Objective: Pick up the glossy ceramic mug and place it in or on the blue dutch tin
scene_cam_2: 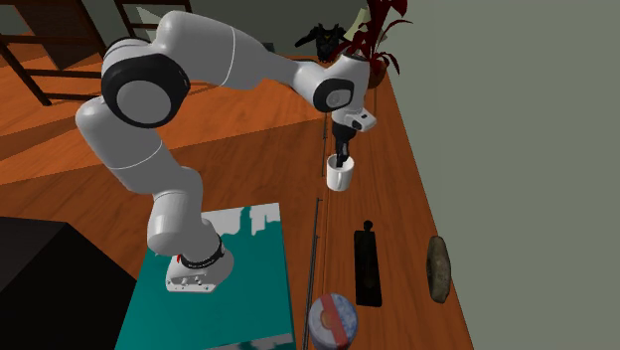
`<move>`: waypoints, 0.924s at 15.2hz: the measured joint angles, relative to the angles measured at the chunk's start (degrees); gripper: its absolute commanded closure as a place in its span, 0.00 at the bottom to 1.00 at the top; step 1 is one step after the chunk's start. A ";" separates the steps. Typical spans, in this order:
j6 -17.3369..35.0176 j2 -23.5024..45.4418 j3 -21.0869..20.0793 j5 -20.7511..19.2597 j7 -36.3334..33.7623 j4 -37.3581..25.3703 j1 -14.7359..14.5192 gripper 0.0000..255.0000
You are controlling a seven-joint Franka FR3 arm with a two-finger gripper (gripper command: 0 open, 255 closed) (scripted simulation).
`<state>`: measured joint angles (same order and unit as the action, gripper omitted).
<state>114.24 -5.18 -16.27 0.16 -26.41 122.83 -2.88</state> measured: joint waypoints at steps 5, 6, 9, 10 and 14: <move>-3.85 -1.19 0.15 0.33 0.36 -2.71 0.05 1.00; -4.54 -1.32 0.19 0.35 0.44 -3.26 0.07 1.00; -6.88 -1.92 0.30 0.48 0.63 -5.03 0.12 1.00; -7.51 -2.00 0.28 0.52 0.59 -5.58 0.09 1.00; -10.73 -2.53 0.40 0.62 0.80 -8.30 0.15 1.00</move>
<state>103.51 -7.70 -15.87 0.78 -25.62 114.54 -2.73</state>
